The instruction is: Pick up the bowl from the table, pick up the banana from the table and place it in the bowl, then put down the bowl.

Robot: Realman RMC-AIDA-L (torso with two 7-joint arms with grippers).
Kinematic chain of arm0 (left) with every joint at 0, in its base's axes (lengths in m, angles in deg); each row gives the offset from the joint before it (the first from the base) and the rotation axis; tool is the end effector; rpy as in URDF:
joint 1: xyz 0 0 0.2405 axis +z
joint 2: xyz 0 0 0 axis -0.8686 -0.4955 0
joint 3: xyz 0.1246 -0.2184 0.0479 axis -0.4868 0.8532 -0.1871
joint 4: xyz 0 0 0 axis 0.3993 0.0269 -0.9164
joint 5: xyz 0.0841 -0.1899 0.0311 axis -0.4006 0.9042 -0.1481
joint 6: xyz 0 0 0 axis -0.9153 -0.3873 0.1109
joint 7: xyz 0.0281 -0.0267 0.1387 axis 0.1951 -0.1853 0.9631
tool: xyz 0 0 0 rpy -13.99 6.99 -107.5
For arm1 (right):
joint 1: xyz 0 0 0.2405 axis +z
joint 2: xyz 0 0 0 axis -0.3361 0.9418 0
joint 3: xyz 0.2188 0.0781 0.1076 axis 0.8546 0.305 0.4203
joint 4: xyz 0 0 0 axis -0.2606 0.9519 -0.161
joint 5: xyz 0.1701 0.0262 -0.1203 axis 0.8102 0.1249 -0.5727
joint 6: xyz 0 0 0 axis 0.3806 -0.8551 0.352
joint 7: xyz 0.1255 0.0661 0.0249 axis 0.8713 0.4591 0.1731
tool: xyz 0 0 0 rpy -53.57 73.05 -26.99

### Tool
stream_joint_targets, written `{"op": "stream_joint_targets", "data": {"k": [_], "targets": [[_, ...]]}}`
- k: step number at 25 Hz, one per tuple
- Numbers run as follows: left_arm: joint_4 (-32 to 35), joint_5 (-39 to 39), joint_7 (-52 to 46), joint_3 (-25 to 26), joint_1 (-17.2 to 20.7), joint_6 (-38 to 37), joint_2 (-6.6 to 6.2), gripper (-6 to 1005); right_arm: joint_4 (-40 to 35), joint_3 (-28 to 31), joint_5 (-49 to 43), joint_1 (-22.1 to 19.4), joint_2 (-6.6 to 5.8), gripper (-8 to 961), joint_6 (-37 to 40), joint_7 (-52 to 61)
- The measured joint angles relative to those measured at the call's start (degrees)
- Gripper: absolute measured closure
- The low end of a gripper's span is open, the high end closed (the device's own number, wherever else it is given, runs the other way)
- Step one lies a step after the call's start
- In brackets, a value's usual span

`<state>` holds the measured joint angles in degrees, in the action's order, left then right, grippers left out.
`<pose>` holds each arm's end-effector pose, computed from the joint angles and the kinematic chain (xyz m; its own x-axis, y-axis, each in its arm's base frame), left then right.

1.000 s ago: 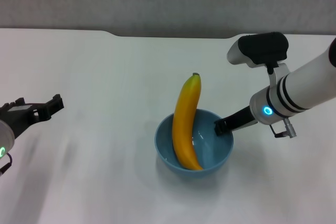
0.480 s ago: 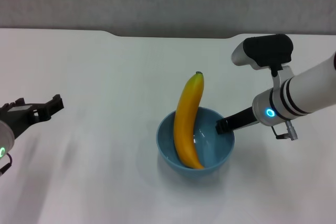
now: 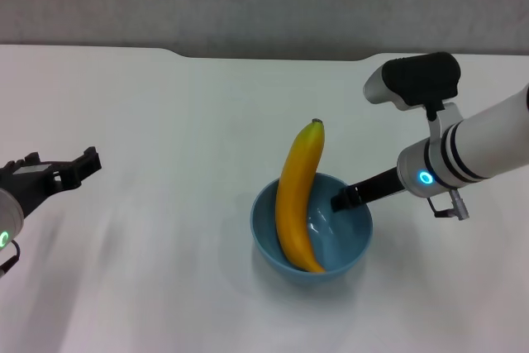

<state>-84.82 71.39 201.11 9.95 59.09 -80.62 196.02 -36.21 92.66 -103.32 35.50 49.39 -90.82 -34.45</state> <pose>-0.2799 0.3352 0.0161 0.5548 0.4567 0.6954 0.7917 -0.0329 -0.6101 0.2052 0.4313 -0.0817 0.5764 -0.8078 -0.1230 -0.7516 -0.4651 -0.4677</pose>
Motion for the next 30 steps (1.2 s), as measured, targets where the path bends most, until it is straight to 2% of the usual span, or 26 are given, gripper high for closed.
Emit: {"op": "stream_joint_targets", "data": {"k": [7,11,15,19,24,27,30], "targets": [[0.31,0.01,-0.05,-0.01,0.22,0.08,0.0,96,6.73,-0.17,-0.67,-3.74,-0.04,505,-0.67,-0.83],[0.26,0.08,-1.29,0.19,1.16,1.09,-0.01,96,13.04,-0.05,-6.11,-7.12,-0.07,378,-1.25,0.73],[-0.05,-0.19,-2.04,0.12,2.5,3.24,-0.02,96,21.65,0.1,-10.64,-12.21,0.02,170,-2.34,2.08],[-0.39,-0.26,-2.06,0.0,3.4,4.78,0.04,96,26.78,1.28,-11.72,-15.64,-0.04,172,-2.91,2.42],[0.13,-0.33,-2.02,-0.02,4.62,8.2,0.03,96,36.13,3.44,-14.77,-22.29,0.03,173,-2.08,0.88],[3.02,-0.48,-1.67,-0.87,5.62,16.04,0.06,96,40.4,2.68,-15.92,-27.56,0.18,175,3.32,-3.39],[7.64,-1.12,-1.56,-1.78,5.77,25.26,0.05,96,41.0,0.83,-14.56,-31.94,0.34,176,11.98,-5.76]]}}
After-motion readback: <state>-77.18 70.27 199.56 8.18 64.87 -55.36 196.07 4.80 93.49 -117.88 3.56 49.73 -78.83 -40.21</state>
